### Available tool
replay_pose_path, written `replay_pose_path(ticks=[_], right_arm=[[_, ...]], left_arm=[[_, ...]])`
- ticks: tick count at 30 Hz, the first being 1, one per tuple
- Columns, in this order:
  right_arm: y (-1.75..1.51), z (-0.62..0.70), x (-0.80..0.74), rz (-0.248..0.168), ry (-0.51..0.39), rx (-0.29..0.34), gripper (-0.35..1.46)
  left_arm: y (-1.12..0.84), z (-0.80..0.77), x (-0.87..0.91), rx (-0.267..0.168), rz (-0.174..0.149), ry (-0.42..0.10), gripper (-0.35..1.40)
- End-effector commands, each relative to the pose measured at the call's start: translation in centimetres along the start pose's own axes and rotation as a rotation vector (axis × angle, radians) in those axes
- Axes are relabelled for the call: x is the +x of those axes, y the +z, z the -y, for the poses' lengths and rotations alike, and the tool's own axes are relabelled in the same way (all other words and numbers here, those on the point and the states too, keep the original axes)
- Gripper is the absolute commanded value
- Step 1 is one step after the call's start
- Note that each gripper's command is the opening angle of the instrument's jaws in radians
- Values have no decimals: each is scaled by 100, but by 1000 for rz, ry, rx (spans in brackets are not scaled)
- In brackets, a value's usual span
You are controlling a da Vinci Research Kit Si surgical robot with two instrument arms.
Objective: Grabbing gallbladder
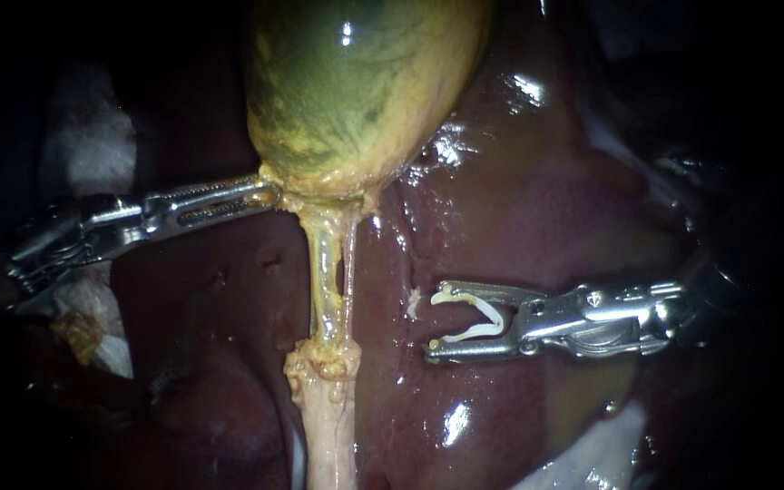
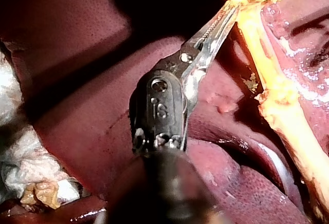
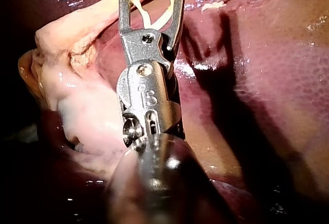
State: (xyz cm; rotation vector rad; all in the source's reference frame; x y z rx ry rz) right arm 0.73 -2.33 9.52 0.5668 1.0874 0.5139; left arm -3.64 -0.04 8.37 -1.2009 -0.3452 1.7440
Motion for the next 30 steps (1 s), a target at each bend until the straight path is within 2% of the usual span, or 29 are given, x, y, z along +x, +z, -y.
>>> replay_pose_path(ticks=[1, 6, 15, 25, 30], right_arm=[[0, 0, 0, 0, 0, 0, 60], [0, 0, 0, 0, 0, 0, 60], [0, 0, 0, 0, 0, 0, 60], [0, 0, 0, 0, 0, 1, 60], [0, 0, 0, 0, 0, 1, 60]], left_arm=[[-3, -2, 3, -1, 3, -5, -16], [-17, -10, 14, -3, 27, -36, -23], [-41, -7, 31, -10, 49, -44, -23], [-58, -13, 52, -11, 54, -59, -21], [-62, -16, 57, -11, 55, -64, -23]])
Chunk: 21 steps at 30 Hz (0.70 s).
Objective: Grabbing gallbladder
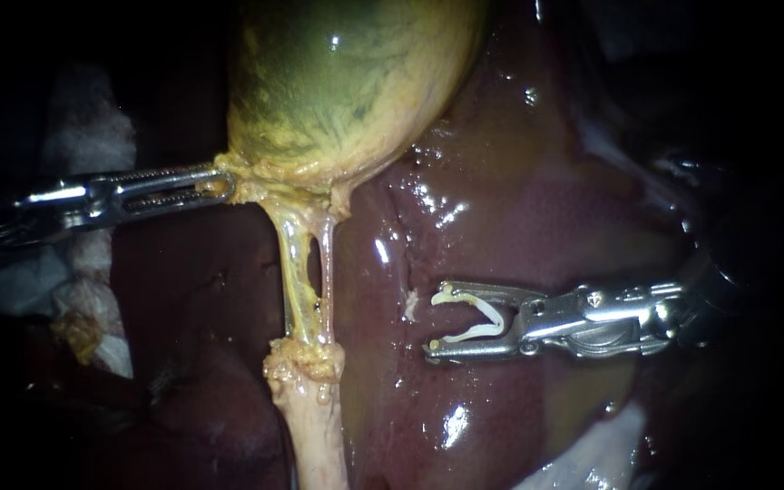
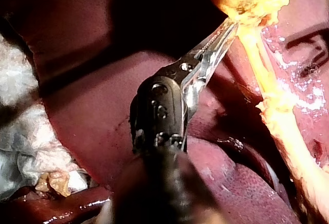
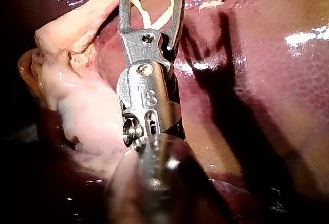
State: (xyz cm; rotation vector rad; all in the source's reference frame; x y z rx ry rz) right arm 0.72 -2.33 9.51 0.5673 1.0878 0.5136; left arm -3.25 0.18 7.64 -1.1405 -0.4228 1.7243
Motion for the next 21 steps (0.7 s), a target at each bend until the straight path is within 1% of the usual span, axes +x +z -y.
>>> replay_pose_path(ticks=[1, 21], right_arm=[[0, 0, 0, 0, 0, 0, 60], [0, 0, 0, 0, 0, 0, 60]], left_arm=[[0, 0, 0, 1, 0, 0, -23], [-1, 0, 0, 3, 0, -1, -26]])
